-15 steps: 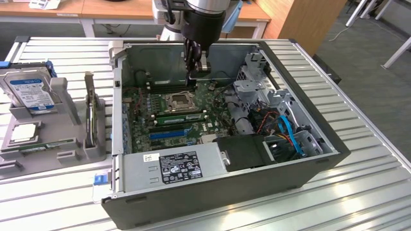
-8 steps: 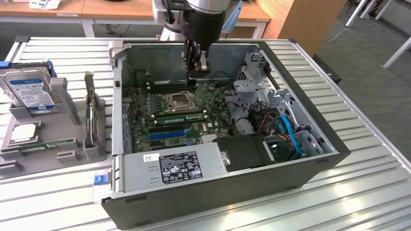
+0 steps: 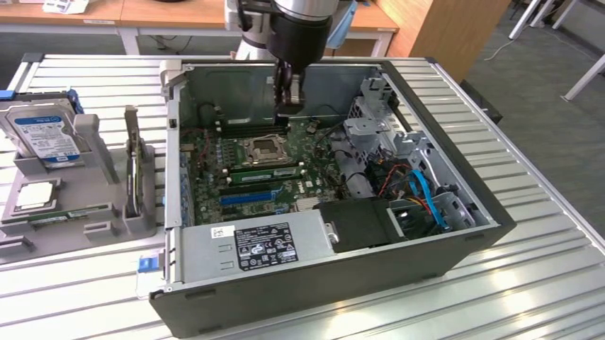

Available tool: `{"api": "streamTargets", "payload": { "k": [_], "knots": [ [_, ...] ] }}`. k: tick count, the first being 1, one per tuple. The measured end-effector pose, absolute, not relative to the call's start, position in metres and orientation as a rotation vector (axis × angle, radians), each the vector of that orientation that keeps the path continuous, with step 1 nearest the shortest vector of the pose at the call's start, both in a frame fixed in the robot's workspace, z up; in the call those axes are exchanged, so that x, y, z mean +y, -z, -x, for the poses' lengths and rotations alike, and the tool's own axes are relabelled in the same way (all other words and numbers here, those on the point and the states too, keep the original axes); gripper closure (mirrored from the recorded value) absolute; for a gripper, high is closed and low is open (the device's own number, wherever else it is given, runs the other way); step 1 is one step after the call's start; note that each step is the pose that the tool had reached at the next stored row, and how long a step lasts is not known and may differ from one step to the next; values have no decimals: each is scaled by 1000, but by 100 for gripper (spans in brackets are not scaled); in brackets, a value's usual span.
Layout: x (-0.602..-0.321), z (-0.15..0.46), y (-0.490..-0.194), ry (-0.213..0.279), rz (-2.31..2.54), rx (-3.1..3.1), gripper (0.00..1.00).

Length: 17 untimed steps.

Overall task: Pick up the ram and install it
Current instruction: 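Press down the ram until it locks into place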

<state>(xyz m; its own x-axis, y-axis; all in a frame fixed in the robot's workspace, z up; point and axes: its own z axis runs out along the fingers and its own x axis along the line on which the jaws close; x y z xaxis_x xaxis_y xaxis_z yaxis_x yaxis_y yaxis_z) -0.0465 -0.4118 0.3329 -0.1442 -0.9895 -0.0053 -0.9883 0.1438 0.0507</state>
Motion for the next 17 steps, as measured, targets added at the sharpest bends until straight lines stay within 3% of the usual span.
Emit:
{"api": "streamTargets", "payload": {
  "k": [17],
  "knots": [
    [-412, 46, -333, 70, -1726, -2596, 90]
  ]
}}
